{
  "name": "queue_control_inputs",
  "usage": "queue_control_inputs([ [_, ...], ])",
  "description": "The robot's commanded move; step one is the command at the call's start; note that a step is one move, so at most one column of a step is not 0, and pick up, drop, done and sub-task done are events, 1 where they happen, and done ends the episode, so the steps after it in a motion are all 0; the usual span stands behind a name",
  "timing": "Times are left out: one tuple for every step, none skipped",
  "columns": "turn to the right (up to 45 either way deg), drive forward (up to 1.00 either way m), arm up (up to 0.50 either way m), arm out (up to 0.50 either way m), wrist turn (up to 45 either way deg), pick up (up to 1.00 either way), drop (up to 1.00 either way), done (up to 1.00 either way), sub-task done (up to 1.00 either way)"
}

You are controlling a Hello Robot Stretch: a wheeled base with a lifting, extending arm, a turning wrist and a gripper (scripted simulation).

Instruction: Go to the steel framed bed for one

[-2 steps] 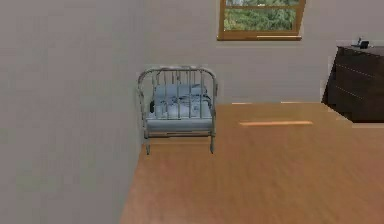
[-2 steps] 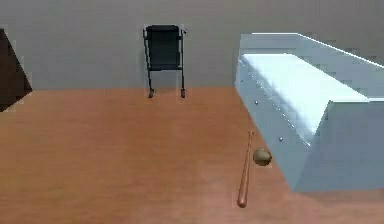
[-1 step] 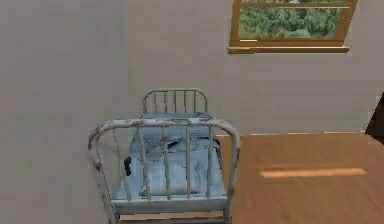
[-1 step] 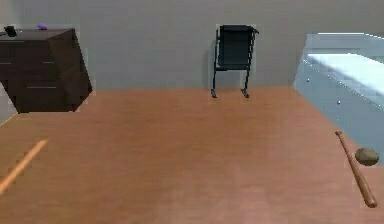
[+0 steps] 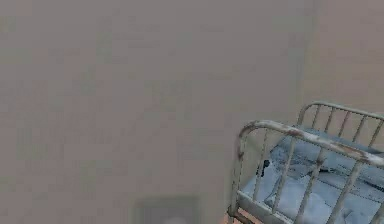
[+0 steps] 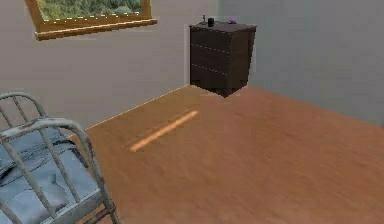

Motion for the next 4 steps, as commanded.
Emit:
queue_control_inputs([
  [-12.0,0.0,0.0,0.0,0.0,0.0,0.0,0.0,0.0],
  [0.0,0.05,0.0,0.0,0.0,0.0,0.0,0.0,0.0],
  [45.0,0.0,0.0,0.0,0.0,0.0,0.0,0.0,0.0],
  [0.0,0.0,0.0,0.0,0.0,0.0,0.0,1.0,0.0],
])
